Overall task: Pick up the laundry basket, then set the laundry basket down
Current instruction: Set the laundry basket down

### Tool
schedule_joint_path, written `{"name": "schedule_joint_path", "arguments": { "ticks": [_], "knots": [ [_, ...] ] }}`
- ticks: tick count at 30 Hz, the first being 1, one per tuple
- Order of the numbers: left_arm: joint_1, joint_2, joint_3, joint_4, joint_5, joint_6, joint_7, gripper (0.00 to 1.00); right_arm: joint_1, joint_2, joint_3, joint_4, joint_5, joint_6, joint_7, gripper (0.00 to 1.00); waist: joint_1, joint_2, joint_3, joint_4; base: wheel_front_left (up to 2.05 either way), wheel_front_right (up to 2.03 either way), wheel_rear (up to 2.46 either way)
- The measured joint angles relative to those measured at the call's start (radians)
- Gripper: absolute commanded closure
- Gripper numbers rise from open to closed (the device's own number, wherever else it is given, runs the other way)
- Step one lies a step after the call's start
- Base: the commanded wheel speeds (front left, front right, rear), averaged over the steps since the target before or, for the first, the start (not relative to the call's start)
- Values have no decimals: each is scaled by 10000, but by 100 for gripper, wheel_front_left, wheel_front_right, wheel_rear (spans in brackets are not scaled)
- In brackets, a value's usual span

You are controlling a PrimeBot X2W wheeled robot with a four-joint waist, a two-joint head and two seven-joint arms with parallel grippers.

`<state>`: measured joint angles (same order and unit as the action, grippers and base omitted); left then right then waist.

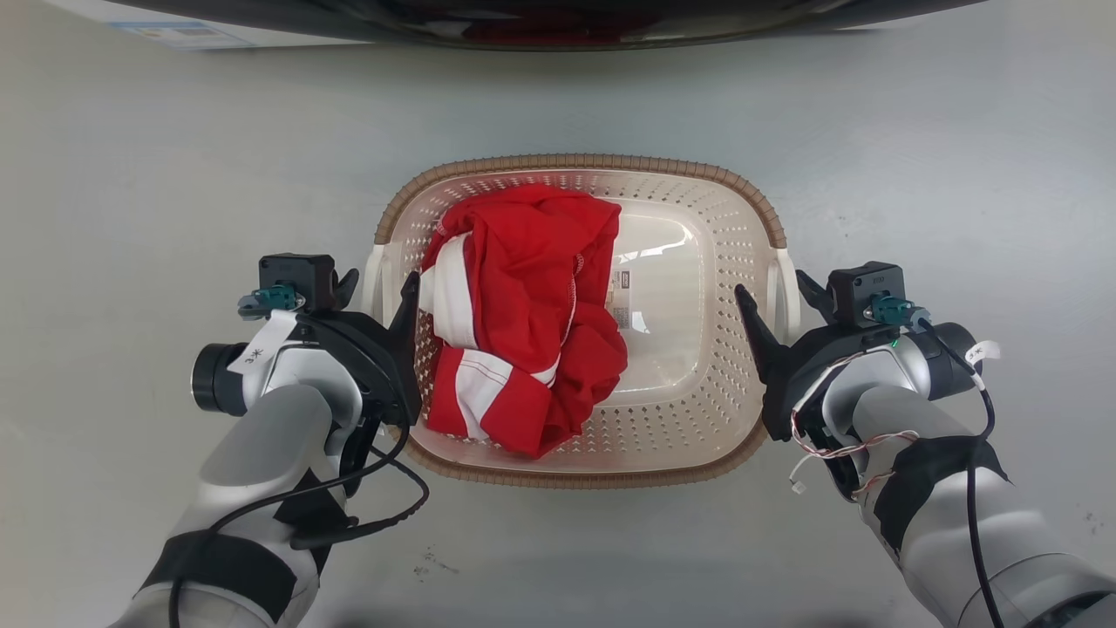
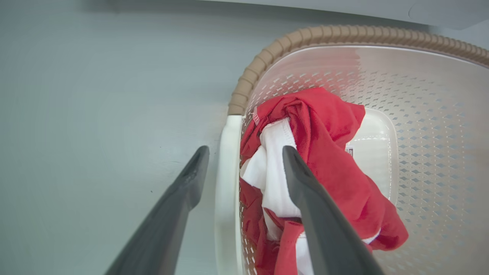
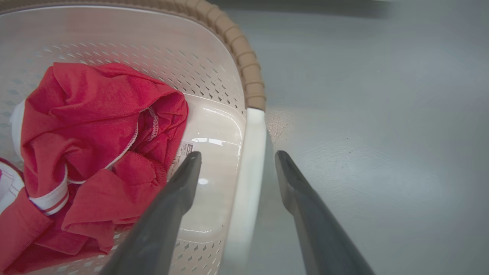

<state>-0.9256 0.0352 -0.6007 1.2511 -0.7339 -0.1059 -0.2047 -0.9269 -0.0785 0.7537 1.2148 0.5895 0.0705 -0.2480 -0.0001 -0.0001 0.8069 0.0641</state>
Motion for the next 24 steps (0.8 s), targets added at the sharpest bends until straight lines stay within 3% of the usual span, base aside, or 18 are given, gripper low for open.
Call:
{"name": "schedule_joint_path", "arguments": {
  "ticks": [24],
  "knots": [
    [870, 176, 0, -73, 17, -90, -449, 0, 1292, -40, -621, -779, 104, -104, -12, 0, 1, 0, -1932, -121, 0, 0, 0]
  ]
}}
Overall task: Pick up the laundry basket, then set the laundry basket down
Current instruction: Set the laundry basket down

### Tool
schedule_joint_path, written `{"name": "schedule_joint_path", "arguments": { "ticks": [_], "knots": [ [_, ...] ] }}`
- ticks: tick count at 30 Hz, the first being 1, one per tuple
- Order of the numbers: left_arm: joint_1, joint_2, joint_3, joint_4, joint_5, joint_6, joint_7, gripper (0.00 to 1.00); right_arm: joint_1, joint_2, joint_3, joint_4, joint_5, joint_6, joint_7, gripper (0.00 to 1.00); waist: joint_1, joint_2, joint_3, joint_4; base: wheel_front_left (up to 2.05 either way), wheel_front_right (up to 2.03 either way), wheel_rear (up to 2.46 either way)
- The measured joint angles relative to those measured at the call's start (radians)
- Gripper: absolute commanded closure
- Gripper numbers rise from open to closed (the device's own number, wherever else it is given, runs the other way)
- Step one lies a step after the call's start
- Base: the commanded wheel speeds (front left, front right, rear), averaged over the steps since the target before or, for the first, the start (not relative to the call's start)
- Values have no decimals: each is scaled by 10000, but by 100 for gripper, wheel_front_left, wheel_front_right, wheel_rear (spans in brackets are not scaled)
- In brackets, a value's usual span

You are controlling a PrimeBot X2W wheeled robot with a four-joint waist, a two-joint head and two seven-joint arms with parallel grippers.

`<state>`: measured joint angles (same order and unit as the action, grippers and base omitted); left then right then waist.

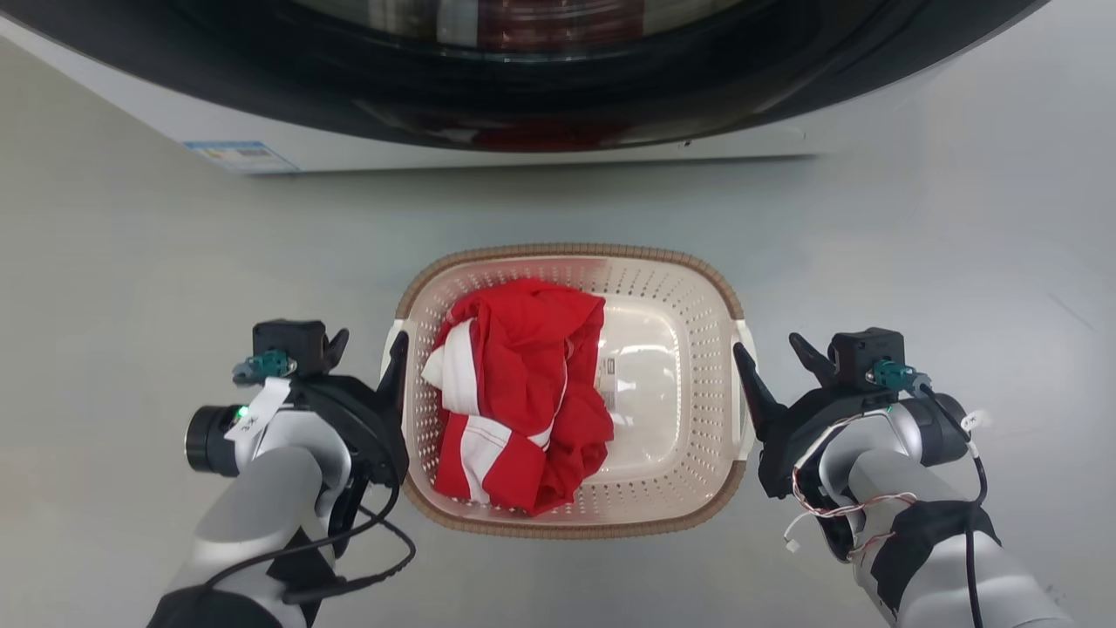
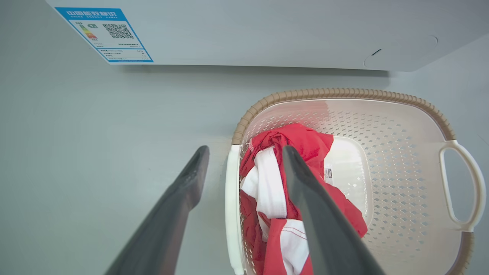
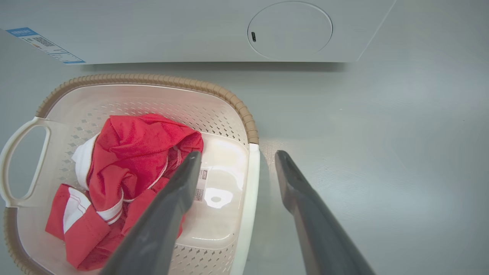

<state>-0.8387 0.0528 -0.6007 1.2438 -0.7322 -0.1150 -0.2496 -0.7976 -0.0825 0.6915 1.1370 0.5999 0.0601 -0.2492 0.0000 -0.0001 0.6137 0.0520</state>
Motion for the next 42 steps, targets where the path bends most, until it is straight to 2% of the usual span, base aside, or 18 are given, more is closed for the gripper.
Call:
{"name": "schedule_joint_path", "arguments": {
  "ticks": [14, 22, 42],
  "knots": [
    [1276, 485, 155, -1396, 453, 113, -2, 0, 1302, -364, -803, -1680, -4, -458, 0, 0, -1, 0, -1785, -150, 0, 0, 0],
    [2078, 817, 612, -3154, 761, 644, -2, 0, 2062, -802, -1281, -3300, -472, -963, 0, 0, -1, 0, -2865, -175, 0, 0, 0],
    [5428, 1733, 1429, -8025, 1983, 1860, -4, 0, 4678, -1452, -2288, -7354, -1712, -1622, -2, 0, -1, 0, -5005, -265, 0, 0, 0]
  ]
}}
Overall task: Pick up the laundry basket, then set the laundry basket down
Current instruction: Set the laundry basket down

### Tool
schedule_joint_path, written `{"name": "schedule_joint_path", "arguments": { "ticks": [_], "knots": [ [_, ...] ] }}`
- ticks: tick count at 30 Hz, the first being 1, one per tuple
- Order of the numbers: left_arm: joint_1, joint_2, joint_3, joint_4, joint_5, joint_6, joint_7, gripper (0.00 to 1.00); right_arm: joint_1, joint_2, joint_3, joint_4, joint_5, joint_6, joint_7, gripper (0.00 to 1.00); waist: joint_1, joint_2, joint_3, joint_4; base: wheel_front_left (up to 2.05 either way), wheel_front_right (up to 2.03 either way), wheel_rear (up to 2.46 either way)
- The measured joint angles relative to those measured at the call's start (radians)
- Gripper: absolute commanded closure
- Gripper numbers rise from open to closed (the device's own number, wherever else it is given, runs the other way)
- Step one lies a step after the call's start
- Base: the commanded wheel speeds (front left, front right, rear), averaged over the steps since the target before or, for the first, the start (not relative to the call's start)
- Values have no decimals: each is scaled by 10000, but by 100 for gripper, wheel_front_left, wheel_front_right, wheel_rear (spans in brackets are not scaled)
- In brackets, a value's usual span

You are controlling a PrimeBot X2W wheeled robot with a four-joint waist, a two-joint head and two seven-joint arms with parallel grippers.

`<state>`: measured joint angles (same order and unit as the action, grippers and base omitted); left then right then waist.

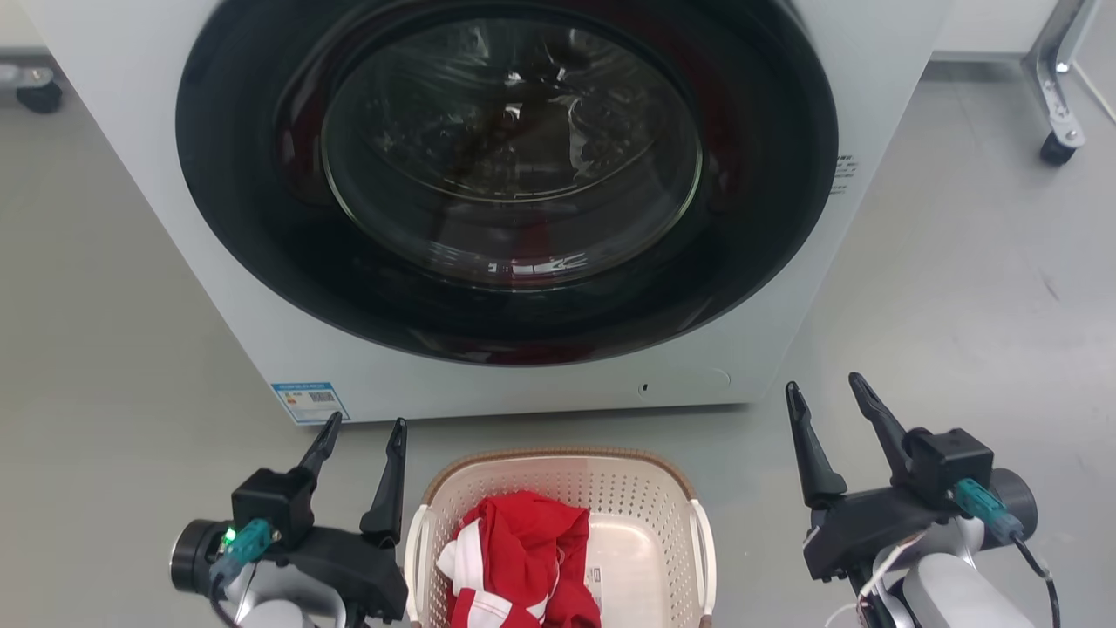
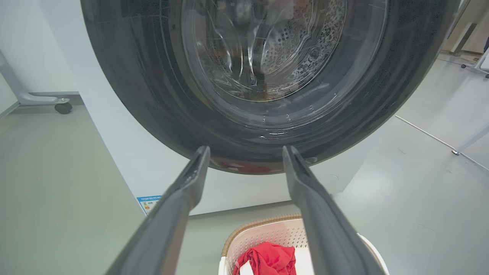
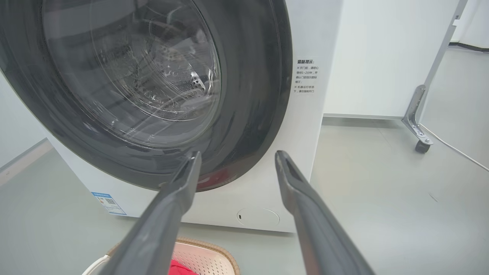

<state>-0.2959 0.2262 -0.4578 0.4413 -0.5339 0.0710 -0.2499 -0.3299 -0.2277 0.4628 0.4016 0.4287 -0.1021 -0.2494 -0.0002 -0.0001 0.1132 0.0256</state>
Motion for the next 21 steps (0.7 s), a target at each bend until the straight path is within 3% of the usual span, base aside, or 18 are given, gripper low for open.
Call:
{"name": "schedule_joint_path", "arguments": {
  "ticks": [12, 21],
  "knots": [
    [1888, 393, 493, -2633, 535, 359, -29, 0, 1755, -253, -876, -2006, -577, -161, -2, 0, 0, 0, -806, -117, 0, 0, 0],
    [2963, 378, 1043, -3390, 604, 527, -29, 0, 2651, -236, -1407, -2757, -825, -222, -2, 0, 1, 1, -928, -161, 0, 0, 0]
  ]
}}
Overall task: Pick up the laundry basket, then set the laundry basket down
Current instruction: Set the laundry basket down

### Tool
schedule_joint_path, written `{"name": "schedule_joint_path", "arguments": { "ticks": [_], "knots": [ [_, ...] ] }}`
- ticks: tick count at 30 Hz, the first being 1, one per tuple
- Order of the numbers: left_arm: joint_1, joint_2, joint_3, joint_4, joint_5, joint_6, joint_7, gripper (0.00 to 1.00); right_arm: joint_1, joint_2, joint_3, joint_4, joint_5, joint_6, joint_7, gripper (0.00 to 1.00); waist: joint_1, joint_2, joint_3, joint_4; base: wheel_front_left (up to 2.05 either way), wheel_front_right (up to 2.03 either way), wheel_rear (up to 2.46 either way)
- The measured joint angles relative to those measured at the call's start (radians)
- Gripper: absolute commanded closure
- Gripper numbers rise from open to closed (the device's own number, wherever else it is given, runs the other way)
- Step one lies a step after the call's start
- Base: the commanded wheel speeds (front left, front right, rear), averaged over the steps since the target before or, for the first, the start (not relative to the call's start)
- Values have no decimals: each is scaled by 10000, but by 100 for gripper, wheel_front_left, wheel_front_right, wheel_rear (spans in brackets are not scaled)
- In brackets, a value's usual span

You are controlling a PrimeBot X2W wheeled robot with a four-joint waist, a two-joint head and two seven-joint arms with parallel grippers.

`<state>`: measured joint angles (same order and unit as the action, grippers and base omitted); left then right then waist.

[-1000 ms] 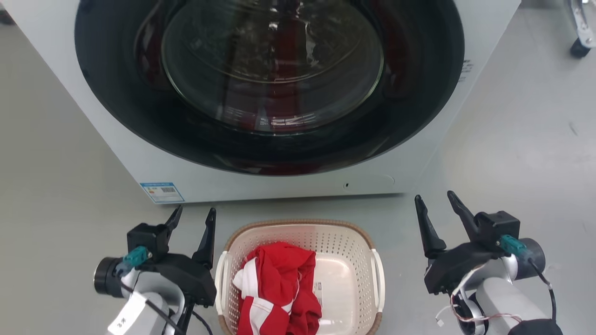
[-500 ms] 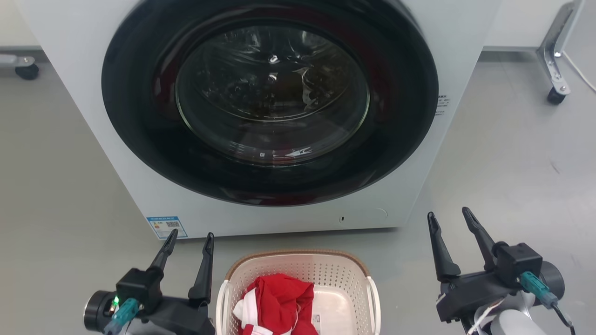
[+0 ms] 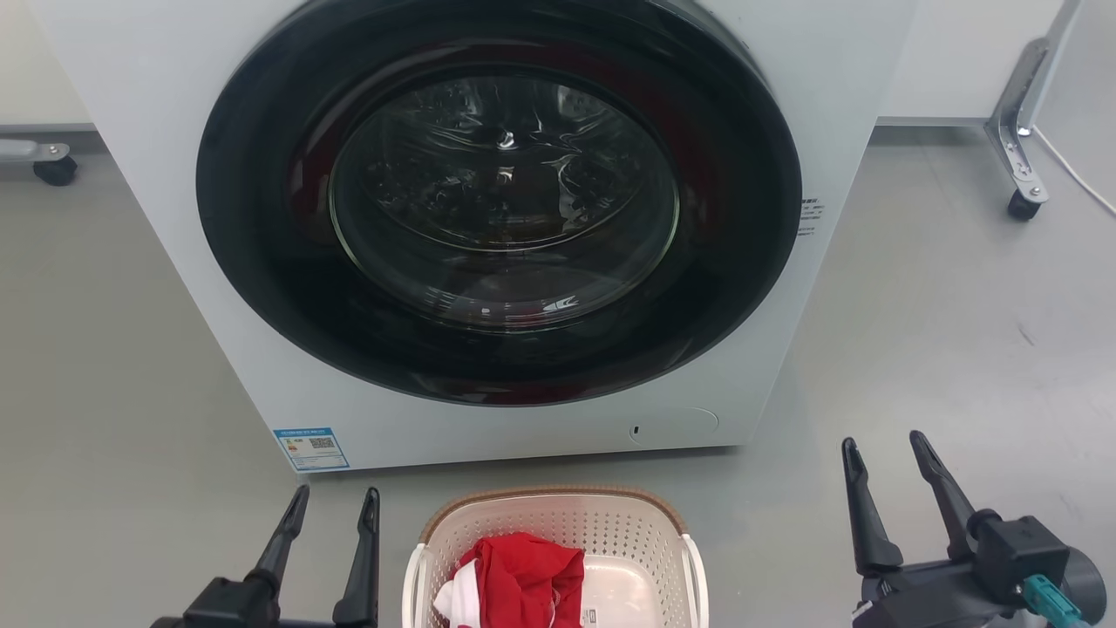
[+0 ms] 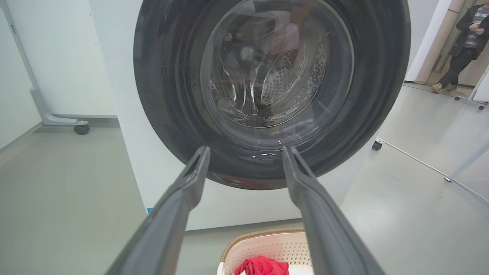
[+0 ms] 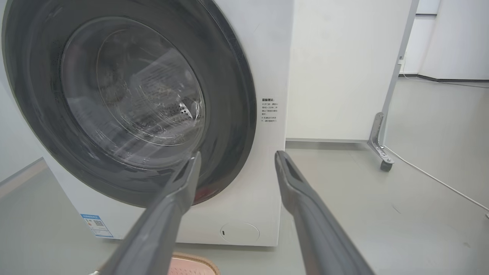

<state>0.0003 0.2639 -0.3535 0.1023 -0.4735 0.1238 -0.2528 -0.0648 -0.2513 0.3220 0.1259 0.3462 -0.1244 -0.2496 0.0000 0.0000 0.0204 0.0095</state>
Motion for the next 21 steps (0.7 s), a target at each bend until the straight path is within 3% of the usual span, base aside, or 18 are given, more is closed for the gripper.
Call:
{"name": "schedule_joint_path", "arguments": {
  "ticks": [21],
  "knots": [
    [762, -435, 865, -537, 493, 8, 322, 0, 1211, 746, -1066, -769, -686, -2, 0, 0, 1, 1, -176, 8, 0, 0, 0]
  ]
}}
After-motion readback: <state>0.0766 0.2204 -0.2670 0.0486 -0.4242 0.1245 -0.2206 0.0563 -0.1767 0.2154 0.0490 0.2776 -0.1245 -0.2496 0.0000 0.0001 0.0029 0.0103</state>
